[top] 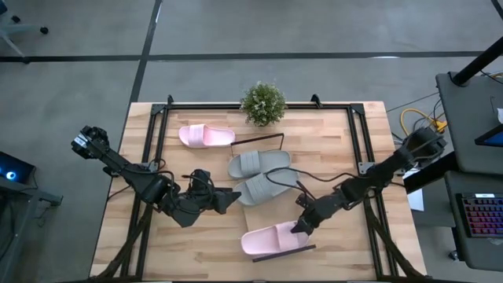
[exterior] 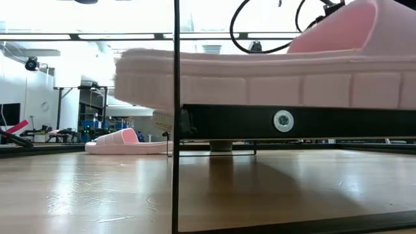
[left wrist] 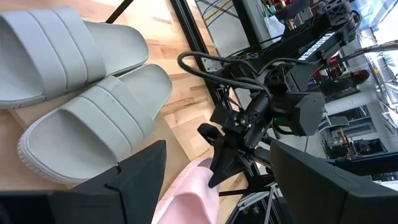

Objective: Pick and place slides into the shelf
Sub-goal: Put the bottom pink slide on the shelf

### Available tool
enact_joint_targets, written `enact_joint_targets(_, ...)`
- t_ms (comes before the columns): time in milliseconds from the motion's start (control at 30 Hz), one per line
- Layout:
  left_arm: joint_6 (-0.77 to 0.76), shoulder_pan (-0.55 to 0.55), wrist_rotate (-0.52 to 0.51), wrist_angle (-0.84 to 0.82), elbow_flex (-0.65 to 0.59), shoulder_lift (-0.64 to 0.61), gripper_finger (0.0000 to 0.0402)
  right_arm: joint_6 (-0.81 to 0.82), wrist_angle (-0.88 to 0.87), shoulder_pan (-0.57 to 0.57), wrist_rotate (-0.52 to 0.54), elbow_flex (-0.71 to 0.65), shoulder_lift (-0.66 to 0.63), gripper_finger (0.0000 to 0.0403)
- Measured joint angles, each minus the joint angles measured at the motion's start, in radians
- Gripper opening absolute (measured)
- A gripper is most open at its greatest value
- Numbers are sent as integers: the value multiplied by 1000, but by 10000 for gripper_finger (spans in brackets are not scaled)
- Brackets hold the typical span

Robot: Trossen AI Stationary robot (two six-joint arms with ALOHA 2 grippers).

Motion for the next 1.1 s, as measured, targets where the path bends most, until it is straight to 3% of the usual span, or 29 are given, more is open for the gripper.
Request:
enact_joint_targets(300, 0, 0, 0, 0, 0, 0, 270, -3, -66, 0, -21, -15, -66, 9)
enact_joint_targets(1100, 24, 0, 6, 0, 0, 0, 270, -3, -58, 5, -64, -4, -68, 29)
